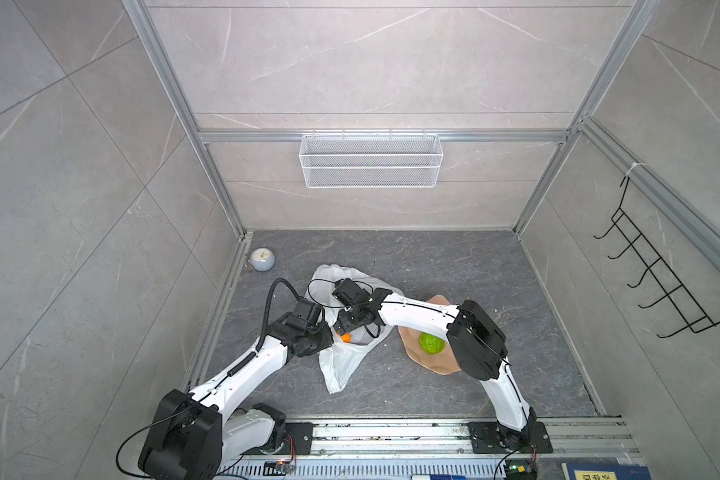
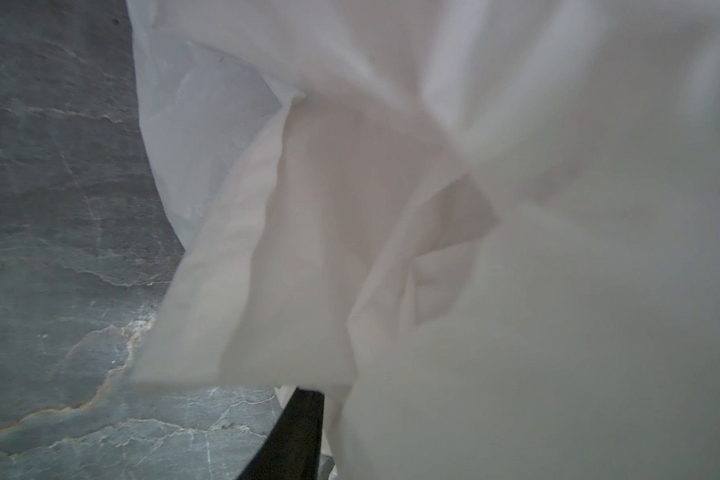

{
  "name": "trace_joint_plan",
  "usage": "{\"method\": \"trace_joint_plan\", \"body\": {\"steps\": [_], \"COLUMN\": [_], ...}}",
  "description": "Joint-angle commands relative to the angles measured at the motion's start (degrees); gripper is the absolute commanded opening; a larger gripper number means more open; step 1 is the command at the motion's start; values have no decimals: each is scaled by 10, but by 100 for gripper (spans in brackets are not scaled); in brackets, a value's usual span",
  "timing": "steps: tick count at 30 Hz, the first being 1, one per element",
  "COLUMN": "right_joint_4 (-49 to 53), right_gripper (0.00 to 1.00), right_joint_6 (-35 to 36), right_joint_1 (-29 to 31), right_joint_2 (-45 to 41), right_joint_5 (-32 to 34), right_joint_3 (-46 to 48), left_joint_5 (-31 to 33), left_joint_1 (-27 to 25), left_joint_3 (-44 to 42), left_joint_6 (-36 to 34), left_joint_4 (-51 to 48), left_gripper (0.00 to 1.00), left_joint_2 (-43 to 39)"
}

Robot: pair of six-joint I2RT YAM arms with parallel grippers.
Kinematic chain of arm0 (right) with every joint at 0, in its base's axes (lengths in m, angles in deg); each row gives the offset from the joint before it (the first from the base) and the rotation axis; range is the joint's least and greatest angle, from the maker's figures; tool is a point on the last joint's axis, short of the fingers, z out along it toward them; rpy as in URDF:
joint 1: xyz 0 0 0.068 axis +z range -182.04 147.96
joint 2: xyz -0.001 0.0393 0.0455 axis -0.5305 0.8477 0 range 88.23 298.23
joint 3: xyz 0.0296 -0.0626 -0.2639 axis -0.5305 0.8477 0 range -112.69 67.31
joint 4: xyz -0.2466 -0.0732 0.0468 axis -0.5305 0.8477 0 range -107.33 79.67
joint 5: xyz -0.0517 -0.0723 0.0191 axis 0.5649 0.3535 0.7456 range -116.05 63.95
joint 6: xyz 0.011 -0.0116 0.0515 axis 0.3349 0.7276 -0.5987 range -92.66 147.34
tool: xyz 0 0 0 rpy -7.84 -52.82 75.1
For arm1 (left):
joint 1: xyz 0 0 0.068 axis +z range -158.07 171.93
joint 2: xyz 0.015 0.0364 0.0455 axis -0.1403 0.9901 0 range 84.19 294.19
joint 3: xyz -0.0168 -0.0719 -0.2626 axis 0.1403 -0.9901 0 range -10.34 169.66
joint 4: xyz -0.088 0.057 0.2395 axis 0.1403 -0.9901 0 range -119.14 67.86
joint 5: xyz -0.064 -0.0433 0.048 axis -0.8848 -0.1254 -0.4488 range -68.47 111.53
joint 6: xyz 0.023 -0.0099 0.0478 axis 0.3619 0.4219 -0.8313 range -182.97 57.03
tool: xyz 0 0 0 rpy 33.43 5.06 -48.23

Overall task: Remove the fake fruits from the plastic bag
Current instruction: 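Grasp the dark avocado inside the bag with the right gripper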

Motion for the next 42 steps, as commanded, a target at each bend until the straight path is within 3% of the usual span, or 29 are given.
{"method": "trace_joint_plan", "body": {"steps": [1, 17, 25, 34, 42], "right_joint_4": [43, 6, -13, -3, 15], "right_gripper": [79, 67, 67, 82, 88], "right_joint_6": [-19, -59, -75, -61, -51], "right_joint_1": [3, 3, 2, 2, 1], "right_joint_2": [19, -72, -97, -62, -32], "right_joint_5": [8, 32, 46, 31, 27], "right_joint_3": [2, 73, 106, 103, 93], "left_joint_5": [1, -1, -2, -3, -2], "left_joint_1": [2, 3, 3, 3, 3], "left_joint_3": [1, 4, 4, 6, 6], "left_joint_6": [-6, -6, -7, -7, -8], "left_joint_4": [-2, 2, 2, 3, 0], "left_gripper": [33, 33, 33, 33, 33], "left_joint_2": [-15, -9, -8, -6, -7]}}
